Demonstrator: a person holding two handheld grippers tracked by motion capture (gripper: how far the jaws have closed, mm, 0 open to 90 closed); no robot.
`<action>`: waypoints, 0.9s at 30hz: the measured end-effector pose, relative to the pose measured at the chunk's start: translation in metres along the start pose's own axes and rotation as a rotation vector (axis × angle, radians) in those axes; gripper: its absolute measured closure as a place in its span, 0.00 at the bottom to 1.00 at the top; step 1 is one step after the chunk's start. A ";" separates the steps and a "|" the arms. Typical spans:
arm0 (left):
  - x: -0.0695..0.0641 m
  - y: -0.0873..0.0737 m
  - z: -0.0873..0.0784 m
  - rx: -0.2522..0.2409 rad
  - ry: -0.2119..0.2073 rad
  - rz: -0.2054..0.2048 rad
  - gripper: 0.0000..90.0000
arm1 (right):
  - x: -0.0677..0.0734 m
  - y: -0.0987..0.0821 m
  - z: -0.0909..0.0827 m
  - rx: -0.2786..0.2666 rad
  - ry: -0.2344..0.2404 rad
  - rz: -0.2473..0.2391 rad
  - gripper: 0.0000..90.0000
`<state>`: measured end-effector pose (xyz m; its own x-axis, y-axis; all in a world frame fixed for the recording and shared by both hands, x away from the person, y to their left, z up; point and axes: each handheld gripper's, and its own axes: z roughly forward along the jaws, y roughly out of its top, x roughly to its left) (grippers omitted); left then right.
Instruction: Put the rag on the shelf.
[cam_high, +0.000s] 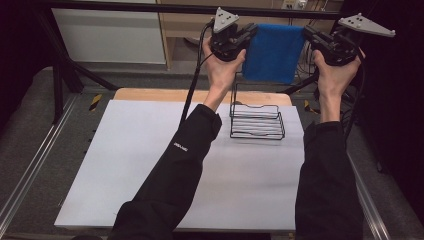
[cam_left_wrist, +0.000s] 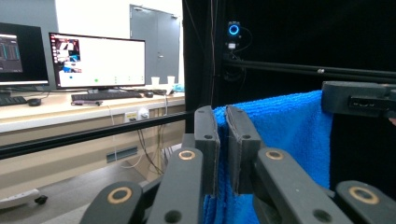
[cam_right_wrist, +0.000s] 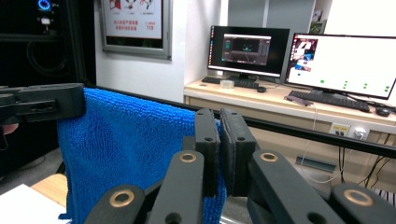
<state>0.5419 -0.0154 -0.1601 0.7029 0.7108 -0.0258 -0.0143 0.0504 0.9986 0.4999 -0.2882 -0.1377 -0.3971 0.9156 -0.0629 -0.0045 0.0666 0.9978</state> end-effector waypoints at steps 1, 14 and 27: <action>0.001 -0.003 0.000 0.000 -0.005 -0.002 0.93 | 0.000 -0.002 0.001 -0.001 -0.001 -0.008 0.96; 0.001 -0.038 -0.005 0.066 -0.051 0.013 0.93 | -0.003 -0.034 -0.002 0.081 0.035 0.003 0.96; -0.013 -0.050 -0.021 0.143 -0.110 0.067 0.92 | -0.002 -0.053 -0.026 0.124 0.090 0.022 0.96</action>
<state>0.5190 -0.0123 -0.2112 0.7773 0.6279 0.0386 0.0320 -0.1007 0.9944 0.4767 -0.3040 -0.1896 -0.4763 0.8786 -0.0337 0.1166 0.1010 0.9880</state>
